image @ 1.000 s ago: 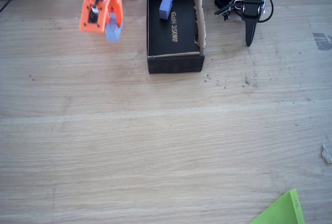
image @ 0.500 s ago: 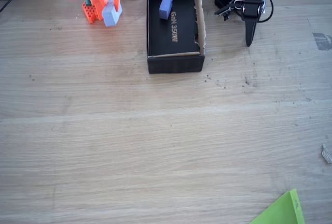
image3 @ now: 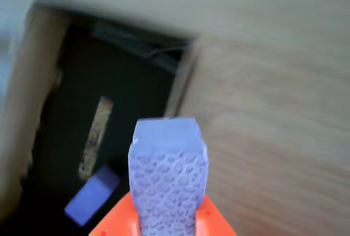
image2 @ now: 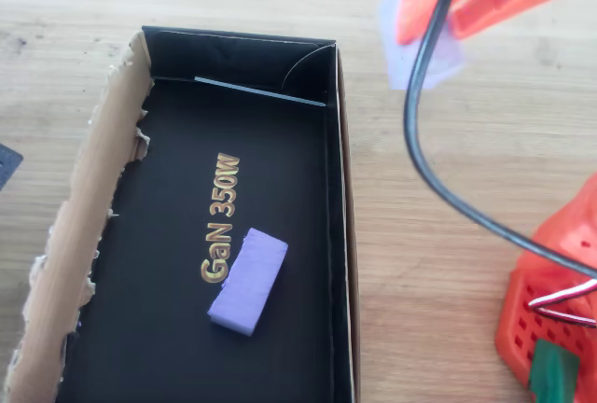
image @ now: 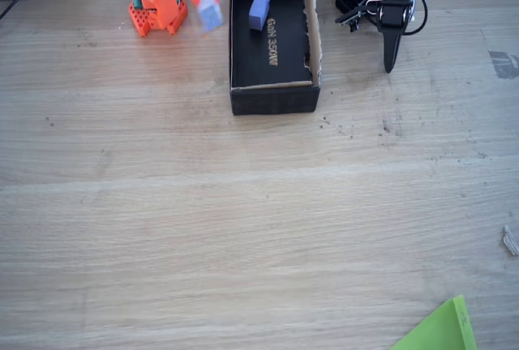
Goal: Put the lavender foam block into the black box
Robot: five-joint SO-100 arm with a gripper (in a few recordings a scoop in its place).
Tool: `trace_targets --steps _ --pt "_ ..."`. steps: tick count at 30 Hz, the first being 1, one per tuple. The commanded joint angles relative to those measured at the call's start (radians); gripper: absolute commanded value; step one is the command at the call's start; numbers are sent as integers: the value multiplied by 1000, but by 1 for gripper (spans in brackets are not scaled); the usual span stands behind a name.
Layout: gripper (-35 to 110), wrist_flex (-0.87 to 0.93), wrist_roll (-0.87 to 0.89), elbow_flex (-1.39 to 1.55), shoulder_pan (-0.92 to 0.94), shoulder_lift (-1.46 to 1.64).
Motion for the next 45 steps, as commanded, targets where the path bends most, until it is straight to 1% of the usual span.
trace_targets --steps 1,3,8,16,17,19,20,24,29,33,35,39,43,45 --pt "0 -84 34 -54 -92 -86" --pt "0 -132 23 -72 -130 -152" --pt "0 -215 -69 -140 -161 -272" --pt "0 -216 -71 -127 -167 -285" --pt "2 -227 -89 -124 -163 -284" --pt "21 -268 -209 -124 -147 -282" --pt "25 -282 -238 -124 -140 -285" --pt "31 -291 -235 -100 -137 -268" --pt "28 -299 -216 -66 -133 -239" --pt "8 -252 -149 -51 -109 -209" --pt "0 -261 -150 -32 -64 -181" --pt "0 -247 -258 -29 132 -152" --pt "0 -190 -308 -29 376 -123" --pt "0 -158 -428 -18 509 -123"
